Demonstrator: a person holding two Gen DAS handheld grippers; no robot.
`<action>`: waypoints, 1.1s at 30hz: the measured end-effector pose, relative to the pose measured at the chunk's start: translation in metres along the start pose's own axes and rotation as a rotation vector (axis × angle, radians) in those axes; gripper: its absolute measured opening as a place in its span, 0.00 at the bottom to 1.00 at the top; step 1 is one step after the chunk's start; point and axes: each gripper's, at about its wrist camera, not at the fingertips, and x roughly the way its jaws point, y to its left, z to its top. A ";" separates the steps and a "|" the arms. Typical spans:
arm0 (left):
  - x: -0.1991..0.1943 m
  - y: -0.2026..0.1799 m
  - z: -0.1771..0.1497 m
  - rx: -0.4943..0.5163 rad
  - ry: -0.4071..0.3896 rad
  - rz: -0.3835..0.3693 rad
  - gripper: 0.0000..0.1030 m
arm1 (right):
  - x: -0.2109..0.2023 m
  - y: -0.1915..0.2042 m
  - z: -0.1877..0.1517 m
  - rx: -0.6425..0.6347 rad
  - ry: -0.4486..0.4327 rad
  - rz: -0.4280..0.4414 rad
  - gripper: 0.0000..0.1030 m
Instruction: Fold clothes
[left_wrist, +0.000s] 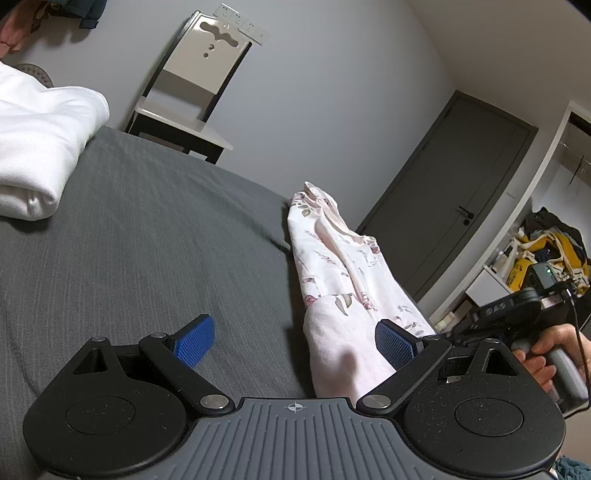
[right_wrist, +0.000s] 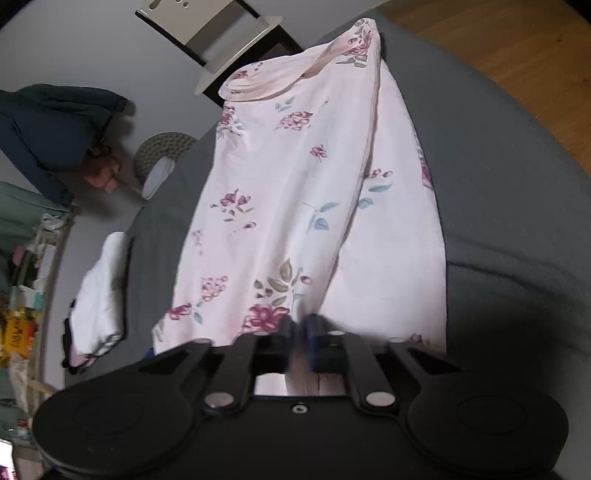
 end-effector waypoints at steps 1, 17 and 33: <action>0.000 0.000 0.000 0.000 0.000 0.000 0.91 | -0.001 0.001 0.001 -0.001 -0.009 -0.007 0.04; -0.001 -0.001 0.001 -0.005 0.006 0.002 0.91 | -0.047 -0.038 -0.016 0.176 -0.094 -0.050 0.30; -0.113 -0.071 -0.012 -0.008 0.045 -0.111 0.91 | -0.083 -0.031 -0.100 0.173 -0.120 -0.009 0.06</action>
